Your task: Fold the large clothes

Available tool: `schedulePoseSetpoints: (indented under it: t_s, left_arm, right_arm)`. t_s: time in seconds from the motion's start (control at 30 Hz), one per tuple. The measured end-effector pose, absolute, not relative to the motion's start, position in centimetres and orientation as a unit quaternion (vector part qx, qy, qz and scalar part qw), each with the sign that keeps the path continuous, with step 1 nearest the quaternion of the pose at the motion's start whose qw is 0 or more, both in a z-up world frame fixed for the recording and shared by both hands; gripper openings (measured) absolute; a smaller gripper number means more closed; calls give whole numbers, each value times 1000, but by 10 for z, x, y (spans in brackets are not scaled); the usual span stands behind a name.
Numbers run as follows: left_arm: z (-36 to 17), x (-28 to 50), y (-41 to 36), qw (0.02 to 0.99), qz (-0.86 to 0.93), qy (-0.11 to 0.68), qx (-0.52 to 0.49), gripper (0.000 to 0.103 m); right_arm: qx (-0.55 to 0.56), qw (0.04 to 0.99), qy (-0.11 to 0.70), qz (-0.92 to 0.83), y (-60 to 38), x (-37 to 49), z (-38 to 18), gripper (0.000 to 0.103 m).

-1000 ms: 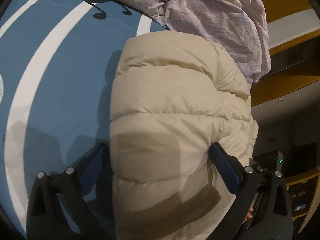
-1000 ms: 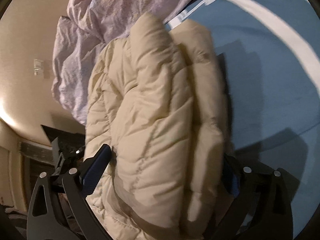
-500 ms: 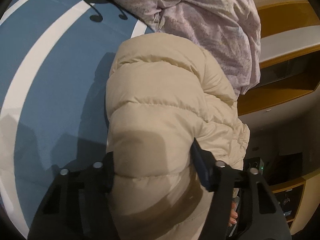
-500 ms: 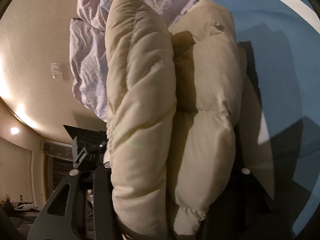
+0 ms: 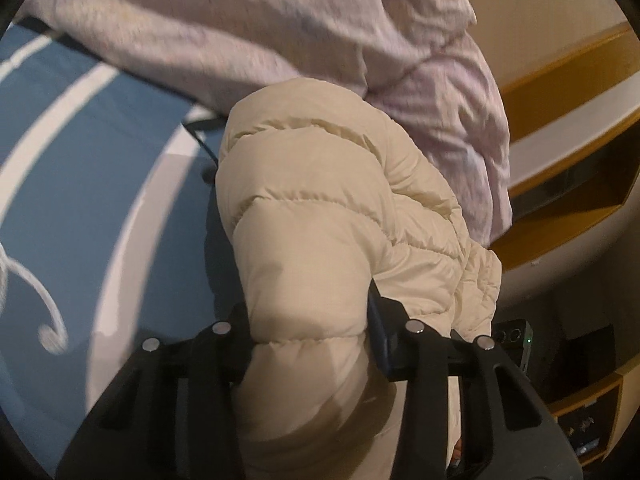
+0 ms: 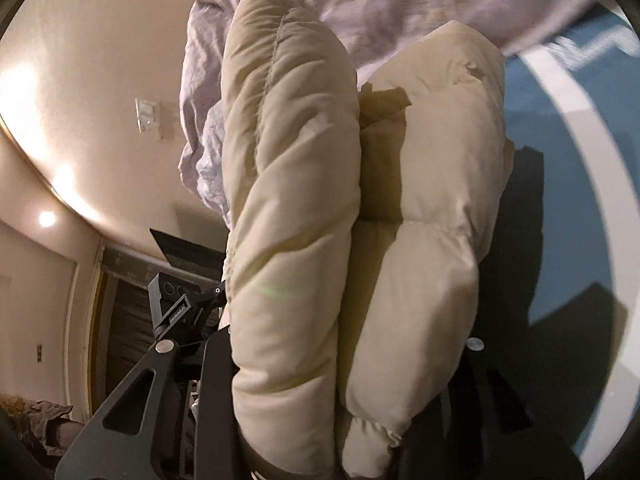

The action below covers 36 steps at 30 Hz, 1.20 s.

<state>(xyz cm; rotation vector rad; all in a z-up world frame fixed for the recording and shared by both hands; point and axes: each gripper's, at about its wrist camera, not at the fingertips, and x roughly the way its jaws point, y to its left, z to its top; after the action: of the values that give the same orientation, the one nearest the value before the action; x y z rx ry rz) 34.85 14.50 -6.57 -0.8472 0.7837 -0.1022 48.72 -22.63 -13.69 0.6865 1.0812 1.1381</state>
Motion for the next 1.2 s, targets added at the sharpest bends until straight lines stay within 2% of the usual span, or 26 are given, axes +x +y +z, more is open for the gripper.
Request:
schedulePoseSetpoints:
  t_s: [0.37, 0.47, 0.53, 0.67, 0.7, 1.0, 1.2]
  left_arm:
    - [-71, 370, 188, 850, 10, 381, -364, 43]
    - [-77, 373, 187, 852, 16, 392, -347, 44]
    - [-78, 373, 185, 854, 21, 396, -338, 47]
    - [-74, 375, 181, 858, 51, 404, -314, 61]
    - [-70, 374, 180, 859, 68, 408, -301, 67]
    - [-35, 372, 165, 889, 106, 388, -219, 82]
    - [-27, 393, 133, 902, 104, 389, -157, 84]
  right_arm:
    - [259, 656, 509, 493, -171, 512, -144, 33]
    - [251, 664, 515, 481, -172, 509, -144, 41]
    - [241, 673, 518, 470, -172, 506, -141, 48]
    - [209, 700, 520, 443, -182, 498, -125, 63]
    - [198, 711, 517, 434, -186, 497, -121, 63]
    - [184, 799, 421, 388, -216, 496, -74, 63]
    - [112, 809, 385, 430, -166, 480, -55, 63]
